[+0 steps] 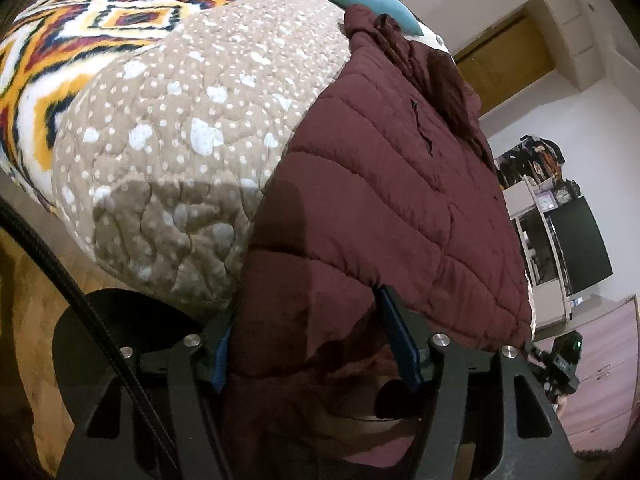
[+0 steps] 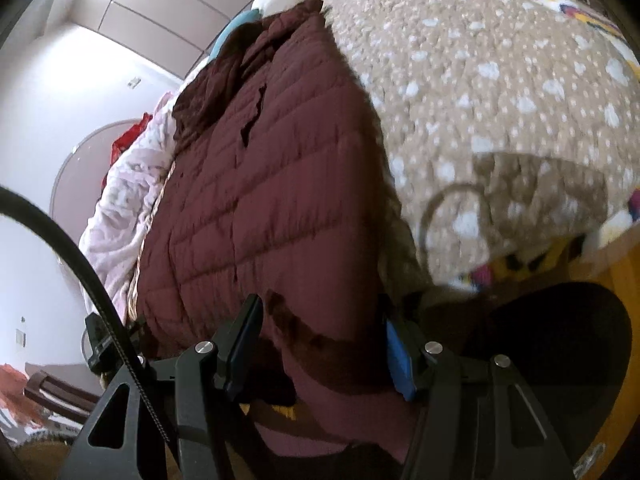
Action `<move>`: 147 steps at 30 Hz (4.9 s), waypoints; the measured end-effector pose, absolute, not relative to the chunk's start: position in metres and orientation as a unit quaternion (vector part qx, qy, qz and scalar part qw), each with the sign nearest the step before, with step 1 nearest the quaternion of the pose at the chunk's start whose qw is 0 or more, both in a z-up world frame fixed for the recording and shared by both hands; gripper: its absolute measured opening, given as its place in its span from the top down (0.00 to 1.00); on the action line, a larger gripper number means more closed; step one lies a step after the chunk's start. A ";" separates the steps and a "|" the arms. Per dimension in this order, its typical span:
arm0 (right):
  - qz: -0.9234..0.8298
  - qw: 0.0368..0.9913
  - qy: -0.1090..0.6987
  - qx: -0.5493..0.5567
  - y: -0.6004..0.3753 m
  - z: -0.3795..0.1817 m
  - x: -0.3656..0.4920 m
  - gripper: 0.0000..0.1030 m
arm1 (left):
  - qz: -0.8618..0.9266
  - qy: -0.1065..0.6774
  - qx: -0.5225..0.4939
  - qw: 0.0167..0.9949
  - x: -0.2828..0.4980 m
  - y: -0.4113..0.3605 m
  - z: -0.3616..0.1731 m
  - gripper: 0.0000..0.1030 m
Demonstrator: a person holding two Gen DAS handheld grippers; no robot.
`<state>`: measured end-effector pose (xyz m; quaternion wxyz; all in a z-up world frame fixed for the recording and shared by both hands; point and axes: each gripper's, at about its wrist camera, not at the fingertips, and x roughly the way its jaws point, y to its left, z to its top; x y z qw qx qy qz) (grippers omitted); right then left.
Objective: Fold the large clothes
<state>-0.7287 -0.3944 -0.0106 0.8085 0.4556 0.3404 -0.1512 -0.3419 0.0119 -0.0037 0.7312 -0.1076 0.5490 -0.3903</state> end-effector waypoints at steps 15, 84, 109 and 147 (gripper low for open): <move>-0.168 0.809 0.375 0.419 -0.368 -0.014 -0.724 0.40 | -0.364 0.536 -0.057 0.760 -0.366 -0.006 0.002 0.50; -0.264 0.847 0.334 0.319 -0.580 0.077 -0.510 0.25 | -0.378 0.524 -0.059 0.761 -0.143 -0.142 0.066 0.32; -0.314 0.899 0.260 0.158 -0.524 0.212 -0.528 0.82 | -0.359 0.359 0.023 0.861 -0.199 -0.182 0.231 0.77; -0.484 0.800 0.311 0.169 -0.745 0.138 -0.330 0.40 | -0.214 0.416 0.043 0.883 0.041 -0.375 0.139 0.29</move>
